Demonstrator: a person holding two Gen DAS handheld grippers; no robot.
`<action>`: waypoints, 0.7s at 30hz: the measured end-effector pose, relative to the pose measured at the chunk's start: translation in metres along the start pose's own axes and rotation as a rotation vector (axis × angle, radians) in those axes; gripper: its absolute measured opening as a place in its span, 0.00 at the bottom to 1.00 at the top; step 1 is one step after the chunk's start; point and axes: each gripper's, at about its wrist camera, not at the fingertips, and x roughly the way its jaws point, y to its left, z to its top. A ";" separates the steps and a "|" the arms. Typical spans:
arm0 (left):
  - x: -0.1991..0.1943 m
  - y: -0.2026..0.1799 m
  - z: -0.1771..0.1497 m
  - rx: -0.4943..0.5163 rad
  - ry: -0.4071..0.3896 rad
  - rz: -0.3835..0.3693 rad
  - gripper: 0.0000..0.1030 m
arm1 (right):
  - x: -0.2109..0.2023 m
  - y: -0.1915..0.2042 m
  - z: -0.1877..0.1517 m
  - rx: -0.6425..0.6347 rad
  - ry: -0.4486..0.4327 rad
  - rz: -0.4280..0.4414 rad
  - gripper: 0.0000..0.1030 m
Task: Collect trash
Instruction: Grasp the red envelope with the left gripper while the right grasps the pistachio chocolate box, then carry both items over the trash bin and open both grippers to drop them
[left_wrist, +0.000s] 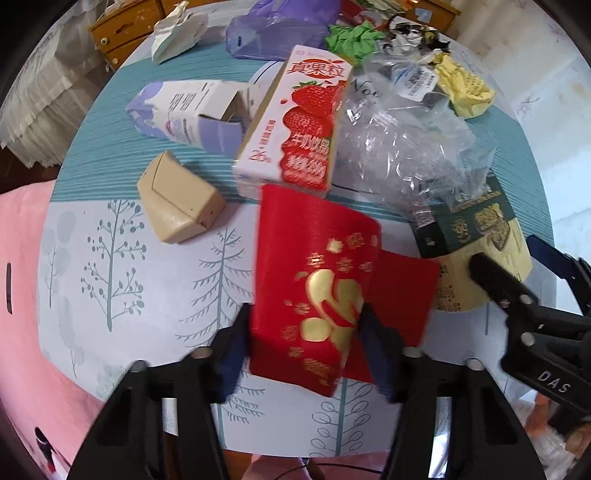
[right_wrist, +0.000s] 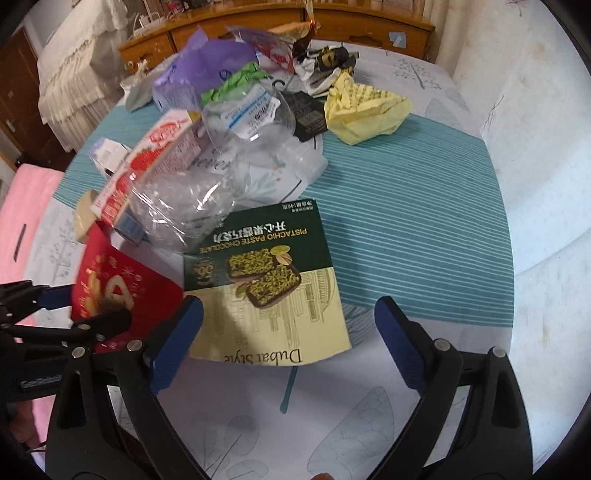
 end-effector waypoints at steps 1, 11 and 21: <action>-0.001 -0.001 -0.001 0.000 0.002 -0.015 0.48 | 0.002 0.000 0.000 0.002 -0.001 0.014 0.93; -0.018 -0.005 -0.010 0.032 -0.037 -0.007 0.35 | 0.014 0.017 0.001 -0.026 0.033 0.028 0.95; -0.058 0.031 -0.038 -0.001 -0.082 -0.035 0.32 | 0.018 0.031 -0.015 -0.007 0.054 -0.039 0.89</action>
